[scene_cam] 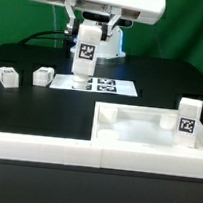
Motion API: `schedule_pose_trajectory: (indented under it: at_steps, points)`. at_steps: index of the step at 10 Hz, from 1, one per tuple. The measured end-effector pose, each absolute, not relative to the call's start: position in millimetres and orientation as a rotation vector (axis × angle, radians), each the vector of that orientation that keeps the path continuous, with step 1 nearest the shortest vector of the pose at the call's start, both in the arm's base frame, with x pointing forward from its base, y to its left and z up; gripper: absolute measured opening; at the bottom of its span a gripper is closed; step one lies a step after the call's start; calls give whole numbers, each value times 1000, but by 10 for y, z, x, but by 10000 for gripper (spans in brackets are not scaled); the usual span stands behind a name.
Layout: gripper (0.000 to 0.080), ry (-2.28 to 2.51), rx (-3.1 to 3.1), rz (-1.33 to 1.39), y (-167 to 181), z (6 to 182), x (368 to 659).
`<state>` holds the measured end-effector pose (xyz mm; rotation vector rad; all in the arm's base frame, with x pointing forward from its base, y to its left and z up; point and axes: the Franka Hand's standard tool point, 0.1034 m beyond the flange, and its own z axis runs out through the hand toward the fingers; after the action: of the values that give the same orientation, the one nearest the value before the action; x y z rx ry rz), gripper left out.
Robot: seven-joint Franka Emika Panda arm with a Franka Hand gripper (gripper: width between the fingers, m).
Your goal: Assemble square table
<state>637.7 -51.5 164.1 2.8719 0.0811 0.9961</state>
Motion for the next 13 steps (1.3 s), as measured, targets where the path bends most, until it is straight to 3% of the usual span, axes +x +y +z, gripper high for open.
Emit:
schedule_pose_trajectory:
  at_steps: [3, 5, 9, 11, 13]
  points:
    - [290, -5, 2966, 987, -51, 1389, 6384]
    - [290, -16, 3049, 969, 502, 1428, 6451]
    - [290, -1, 3026, 967, 383, 1408, 6451]
    - [290, 29, 3010, 938, -47, 1400, 6483]
    - [290, 11, 3020, 941, -84, 1366, 6532]
